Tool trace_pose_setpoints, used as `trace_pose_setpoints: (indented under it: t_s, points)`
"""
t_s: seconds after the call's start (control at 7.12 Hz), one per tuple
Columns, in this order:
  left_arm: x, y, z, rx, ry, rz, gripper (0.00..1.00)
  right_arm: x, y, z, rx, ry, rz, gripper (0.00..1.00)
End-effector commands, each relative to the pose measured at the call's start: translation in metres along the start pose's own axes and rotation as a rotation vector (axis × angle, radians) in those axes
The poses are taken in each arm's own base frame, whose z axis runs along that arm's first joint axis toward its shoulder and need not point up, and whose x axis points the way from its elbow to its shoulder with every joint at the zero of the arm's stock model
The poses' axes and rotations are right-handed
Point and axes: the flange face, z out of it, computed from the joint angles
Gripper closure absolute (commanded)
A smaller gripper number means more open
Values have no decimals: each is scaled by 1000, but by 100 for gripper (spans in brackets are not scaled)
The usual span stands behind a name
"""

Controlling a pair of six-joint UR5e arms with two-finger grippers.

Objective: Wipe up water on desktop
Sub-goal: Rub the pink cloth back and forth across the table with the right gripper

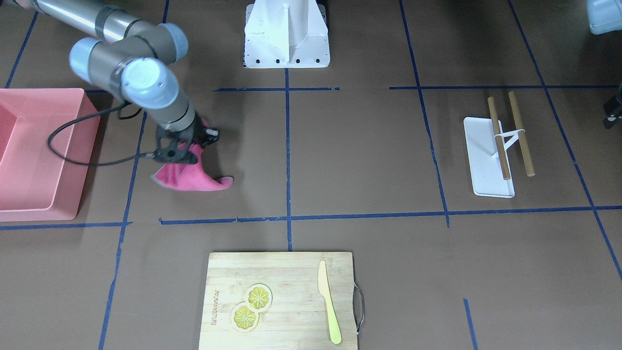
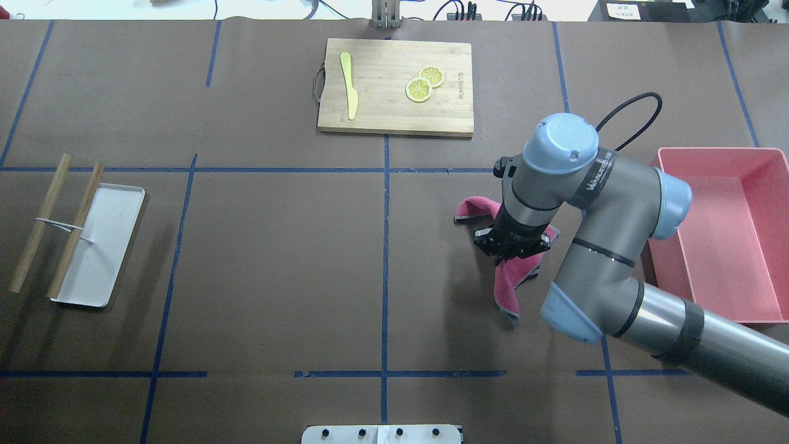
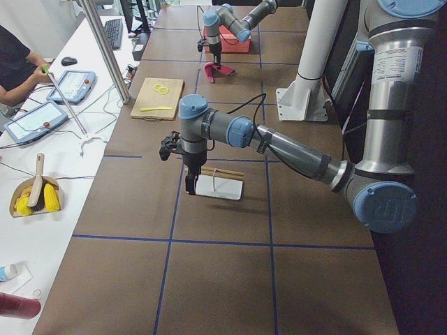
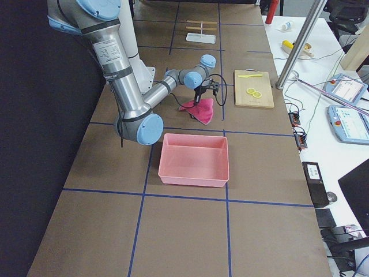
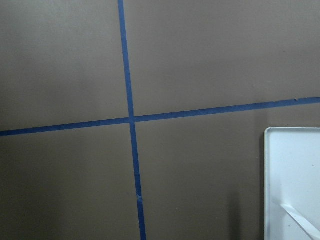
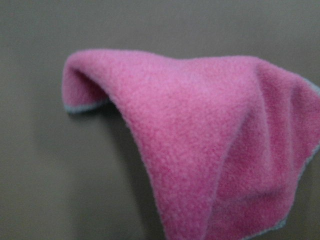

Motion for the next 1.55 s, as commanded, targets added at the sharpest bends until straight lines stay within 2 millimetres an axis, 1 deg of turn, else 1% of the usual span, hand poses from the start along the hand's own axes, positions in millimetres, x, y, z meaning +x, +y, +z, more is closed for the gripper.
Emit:
trace_pose_setpoints:
  t_s: [0.0,0.14,0.28,0.42,0.56,0.7,0.84,0.98,1.12,1.41]
  points:
    - [-4,-7,1,4,-1,2,0,-45,99,9,-80,-46,65,100]
    - [-4,-8,1,5,-1,3,0,-55,128,9,-108,-60,75,100]
    - [-3,-9,0,7,-1,4,0,-59,139,9,-120,-66,60,100]
    - [-2,-11,-2,12,0,7,0,-57,140,13,-123,-58,61,100]
    - [-1,-12,-3,14,1,7,0,-51,130,14,-110,-52,64,100]
    - [0,-13,-4,17,1,9,0,-42,102,10,-82,-48,90,100]
    - [7,-18,-10,24,21,15,0,-32,77,16,-60,-27,74,100]
    - [10,-19,-10,22,47,17,0,-22,52,11,-35,-20,90,100]
    - [10,-19,-10,22,49,17,0,-10,21,-1,-1,-20,129,100]
    - [9,-19,-11,23,47,16,0,19,-31,-13,45,1,128,100]
